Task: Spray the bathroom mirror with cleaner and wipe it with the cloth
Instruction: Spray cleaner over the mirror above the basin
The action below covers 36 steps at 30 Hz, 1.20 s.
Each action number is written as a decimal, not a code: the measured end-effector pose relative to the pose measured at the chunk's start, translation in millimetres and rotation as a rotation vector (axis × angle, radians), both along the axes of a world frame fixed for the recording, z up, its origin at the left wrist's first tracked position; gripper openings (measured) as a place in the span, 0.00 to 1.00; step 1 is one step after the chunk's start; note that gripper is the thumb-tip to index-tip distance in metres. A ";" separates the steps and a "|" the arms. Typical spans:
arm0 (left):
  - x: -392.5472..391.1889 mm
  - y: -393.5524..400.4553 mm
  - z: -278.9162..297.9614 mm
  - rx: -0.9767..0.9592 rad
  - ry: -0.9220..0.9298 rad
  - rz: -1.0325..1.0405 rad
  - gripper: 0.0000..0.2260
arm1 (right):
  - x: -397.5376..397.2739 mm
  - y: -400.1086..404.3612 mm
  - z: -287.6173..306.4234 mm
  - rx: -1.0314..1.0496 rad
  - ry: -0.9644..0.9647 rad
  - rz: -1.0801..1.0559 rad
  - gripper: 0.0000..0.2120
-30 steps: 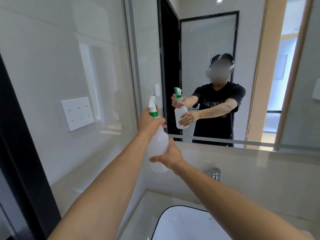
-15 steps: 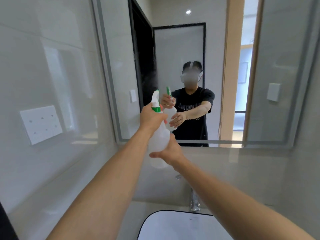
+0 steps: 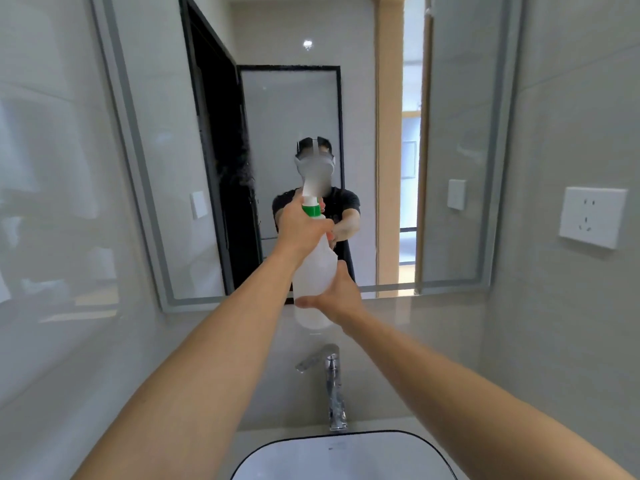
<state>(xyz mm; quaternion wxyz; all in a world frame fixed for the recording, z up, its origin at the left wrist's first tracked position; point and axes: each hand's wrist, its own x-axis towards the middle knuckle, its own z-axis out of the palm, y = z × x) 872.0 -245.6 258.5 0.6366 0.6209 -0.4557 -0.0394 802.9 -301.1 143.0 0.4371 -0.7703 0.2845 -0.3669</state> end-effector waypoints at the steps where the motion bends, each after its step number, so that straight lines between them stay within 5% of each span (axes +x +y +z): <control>1: -4.1 -5.1 0.7 -0.002 0.002 -0.015 0.23 | -4.5 -3.9 0.6 0.006 -0.001 -0.014 0.42; 10: -31.6 -39.2 -10.1 -0.023 0.089 -0.068 0.12 | -46.2 -28.9 -1.1 0.003 0.087 -0.061 0.41; 21: -66.1 -56.9 -2.2 0.076 0.069 -0.240 0.20 | -84.5 -31.6 0.9 0.074 0.008 -0.140 0.40; 36: -137.4 -88.6 -2.7 0.080 0.049 -0.312 0.18 | -155.1 -45.1 1.3 0.088 -0.031 -0.298 0.44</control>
